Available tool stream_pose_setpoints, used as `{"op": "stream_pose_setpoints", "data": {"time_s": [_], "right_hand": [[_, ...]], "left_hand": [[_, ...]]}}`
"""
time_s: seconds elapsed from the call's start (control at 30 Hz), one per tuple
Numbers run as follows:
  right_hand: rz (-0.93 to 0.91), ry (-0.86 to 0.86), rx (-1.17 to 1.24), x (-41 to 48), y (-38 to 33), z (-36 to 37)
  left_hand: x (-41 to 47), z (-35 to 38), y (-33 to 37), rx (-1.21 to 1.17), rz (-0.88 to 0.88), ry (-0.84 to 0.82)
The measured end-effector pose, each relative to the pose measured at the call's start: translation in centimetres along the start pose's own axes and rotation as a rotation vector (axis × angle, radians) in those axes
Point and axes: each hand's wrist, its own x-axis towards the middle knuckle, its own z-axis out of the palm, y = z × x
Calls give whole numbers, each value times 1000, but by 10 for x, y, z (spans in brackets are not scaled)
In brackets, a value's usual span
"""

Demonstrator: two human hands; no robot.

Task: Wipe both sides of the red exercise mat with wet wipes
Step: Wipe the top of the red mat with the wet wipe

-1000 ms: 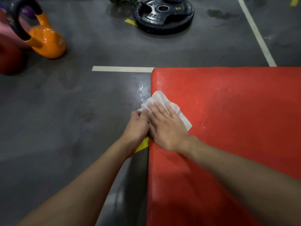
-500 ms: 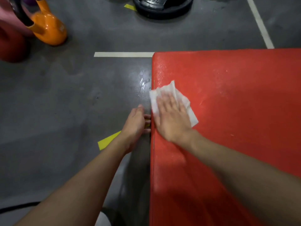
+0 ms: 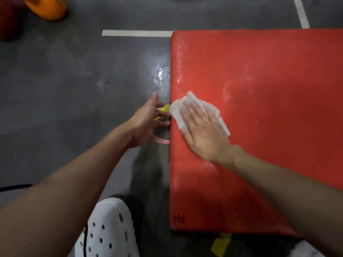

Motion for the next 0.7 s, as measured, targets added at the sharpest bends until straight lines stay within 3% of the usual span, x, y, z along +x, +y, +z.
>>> {"op": "stream_pose_setpoints", "data": {"time_s": [0.07, 0.2, 0.33, 0.47, 0.6, 0.7], "right_hand": [[145, 18, 18, -13, -26, 7], [-179, -10, -8, -47, -43, 17], [86, 6, 2, -51, -46, 13], [-206, 7, -21, -77, -60, 23], [-70, 22, 1, -85, -68, 18], [-290, -7, 54, -112, -82, 24]], "left_hand": [[-4, 2, -5, 25, 4, -16], [-12, 7, -12, 112, 18, -8], [-19, 10, -20, 74, 4, -40], [-20, 12, -23, 132, -2, -64], [-19, 10, -24, 161, 9, -99], [-18, 13, -26, 154, 9, -71]]}}
